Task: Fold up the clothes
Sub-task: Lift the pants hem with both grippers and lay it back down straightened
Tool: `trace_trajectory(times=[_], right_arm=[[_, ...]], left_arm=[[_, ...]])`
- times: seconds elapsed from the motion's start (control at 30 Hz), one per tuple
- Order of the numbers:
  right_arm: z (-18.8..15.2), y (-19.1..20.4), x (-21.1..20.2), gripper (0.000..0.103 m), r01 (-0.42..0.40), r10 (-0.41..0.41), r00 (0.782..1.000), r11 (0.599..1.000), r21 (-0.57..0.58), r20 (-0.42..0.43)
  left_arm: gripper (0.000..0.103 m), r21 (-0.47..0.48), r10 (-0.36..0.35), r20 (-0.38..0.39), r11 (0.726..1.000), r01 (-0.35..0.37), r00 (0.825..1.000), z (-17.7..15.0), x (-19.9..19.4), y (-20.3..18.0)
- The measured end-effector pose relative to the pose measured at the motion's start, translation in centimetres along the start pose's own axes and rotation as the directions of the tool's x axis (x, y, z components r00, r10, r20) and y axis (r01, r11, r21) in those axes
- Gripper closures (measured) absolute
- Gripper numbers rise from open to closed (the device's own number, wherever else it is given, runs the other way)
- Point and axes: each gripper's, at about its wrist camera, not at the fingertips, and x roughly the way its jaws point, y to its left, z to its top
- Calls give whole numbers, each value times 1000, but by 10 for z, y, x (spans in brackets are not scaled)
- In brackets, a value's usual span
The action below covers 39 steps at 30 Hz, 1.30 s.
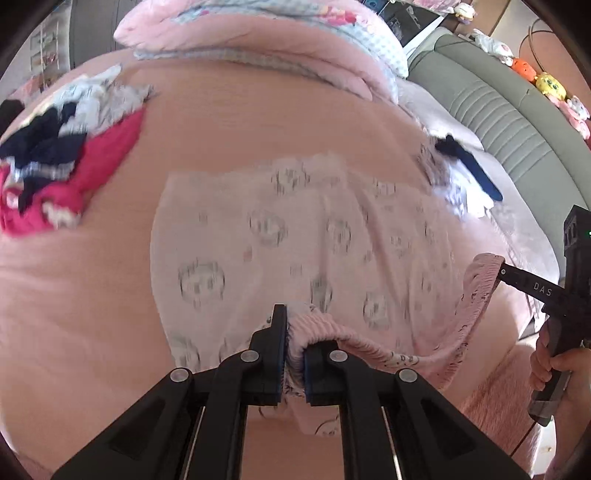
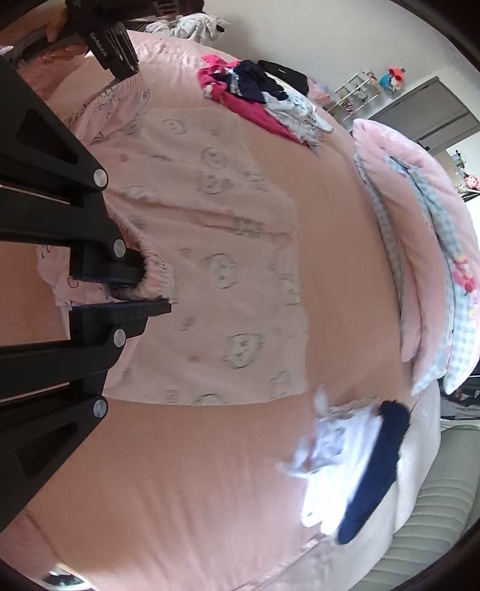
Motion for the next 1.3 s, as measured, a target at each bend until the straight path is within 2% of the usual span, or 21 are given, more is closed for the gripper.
trace_trajectory(times=[0.07,0.1,0.17,0.23,0.33,0.37,0.4,0.47,0.53,0.6,0.67,0.73,0.77,0.83,0.9,0.97,1.07,1.2,1.3], right_arm=[[57,19,-37,98,-7,11,993,999,-38,116],[84,29,-62,98,-17,27,983,998,-57,184],[131,46,-124,98,-55,80,941,995,-86,328],[161,58,-181,98,-80,121,892,991,-112,435],[179,62,-241,97,-142,187,832,982,-125,523],[178,61,-249,97,-159,201,823,979,-124,531],[173,59,-253,97,-171,211,821,977,-123,531],[152,56,-246,97,-176,213,833,977,-121,511],[122,51,-229,97,-162,200,855,980,-119,478],[78,45,-196,97,-109,148,892,987,-114,428],[31,36,-150,97,-53,87,936,993,-107,342],[-16,23,-92,97,-5,22,979,996,-84,202],[-39,15,-63,97,9,-1,992,998,-64,124],[-79,-7,-15,97,13,-13,1000,1000,-7,-18],[-114,-22,8,97,39,-37,995,999,21,-88],[-133,-32,14,97,48,-45,994,998,30,-98],[-138,-34,7,97,46,-45,996,999,11,-78],[-136,-23,-8,97,63,-65,997,997,-51,-44],[-138,-15,-27,97,57,-58,998,997,-53,-14]], left_arm=[[97,44,-10,139,999,4,990,62,-46,-14],[97,67,-14,208,998,0,978,86,-72,-21],[97,110,-19,345,994,-20,939,124,-131,-36],[97,147,-27,463,988,-46,886,156,-186,-51],[97,170,-16,553,981,-94,833,161,-233,-58],[96,174,-17,569,980,-100,822,158,-243,-58],[96,174,-19,571,980,-98,821,150,-245,-56],[96,173,-3,545,979,-108,839,129,-231,-53],[96,172,27,478,977,-123,878,99,-197,-47],[96,161,43,378,981,-111,925,62,-153,-36],[96,133,62,239,986,-96,969,19,-97,-21],[96,95,79,86,992,-87,993,-25,-38,-6],[96,82,92,13,992,-93,996,-48,-13,0],[96,75,119,-108,991,-111,987,-90,27,8],[96,69,127,-157,991,-117,979,-118,43,14],[96,42,107,-143,994,-102,984,-132,39,19],[96,4,84,-143,996,-84,986,-138,30,23],[96,42,106,-151,994,-101,983,-148,22,15],[96,48,110,-160,994,-103,981,-159,15,13]])
